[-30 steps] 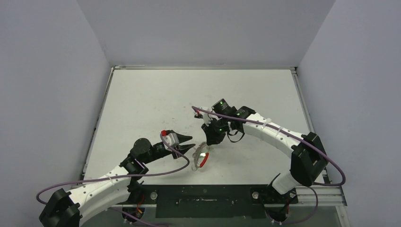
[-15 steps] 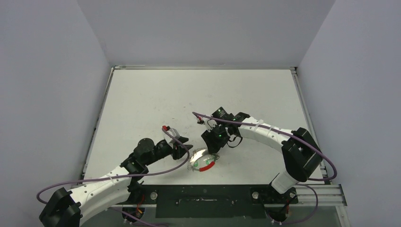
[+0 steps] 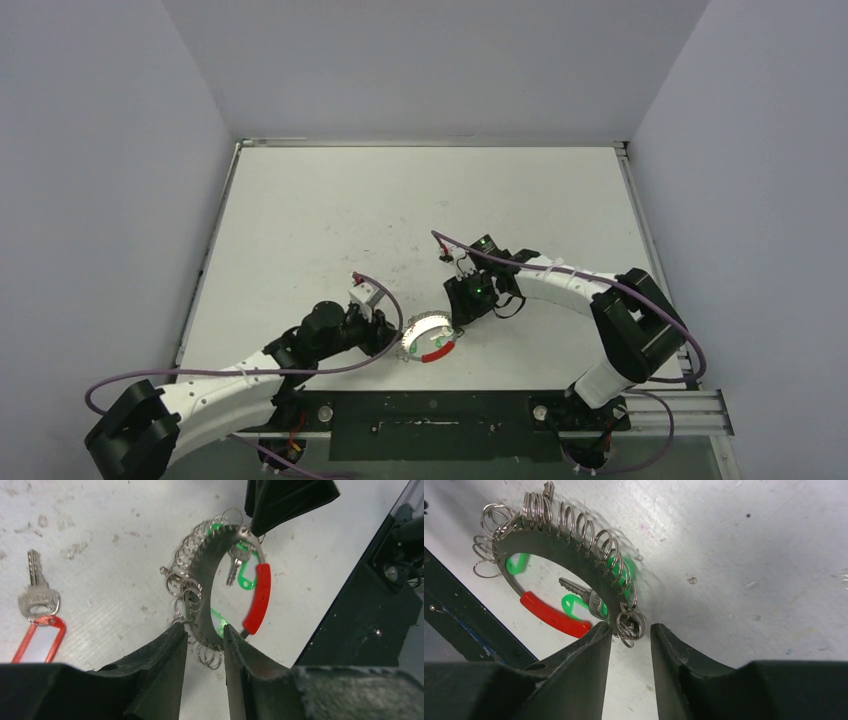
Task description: Put the keys on the keyring
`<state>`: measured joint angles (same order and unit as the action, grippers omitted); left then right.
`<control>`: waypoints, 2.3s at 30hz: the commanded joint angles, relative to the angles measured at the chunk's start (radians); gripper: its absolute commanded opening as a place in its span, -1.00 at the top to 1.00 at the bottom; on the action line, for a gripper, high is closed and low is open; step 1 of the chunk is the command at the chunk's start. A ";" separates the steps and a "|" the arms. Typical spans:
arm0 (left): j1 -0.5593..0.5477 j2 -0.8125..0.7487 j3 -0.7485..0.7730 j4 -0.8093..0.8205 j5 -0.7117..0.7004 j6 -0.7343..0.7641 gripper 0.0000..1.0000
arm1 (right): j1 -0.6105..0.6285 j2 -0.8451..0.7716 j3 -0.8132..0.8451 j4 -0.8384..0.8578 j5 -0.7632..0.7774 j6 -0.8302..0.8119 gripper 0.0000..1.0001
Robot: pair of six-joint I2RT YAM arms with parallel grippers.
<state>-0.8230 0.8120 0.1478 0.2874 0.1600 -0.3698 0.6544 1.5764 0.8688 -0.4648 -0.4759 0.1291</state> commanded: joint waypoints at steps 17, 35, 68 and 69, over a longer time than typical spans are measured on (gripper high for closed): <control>-0.020 0.457 0.114 0.173 -0.230 0.057 0.90 | 0.165 0.032 -0.137 0.244 -0.069 0.261 0.82; 0.152 0.387 0.225 0.175 -0.083 0.270 0.63 | 0.158 -0.276 -0.129 0.170 0.122 0.257 -0.20; 0.142 0.232 0.004 0.138 -0.093 -0.190 0.56 | 0.168 0.076 -0.053 0.340 0.040 0.318 0.15; 0.143 0.263 0.011 0.161 -0.082 -0.180 0.58 | 0.184 0.079 -0.062 0.359 0.038 0.334 0.18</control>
<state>-0.6796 0.9783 0.0982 0.3180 0.0296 -0.5674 0.7841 1.6405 0.8284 -0.1932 -0.4240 0.4038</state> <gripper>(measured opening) 0.225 0.435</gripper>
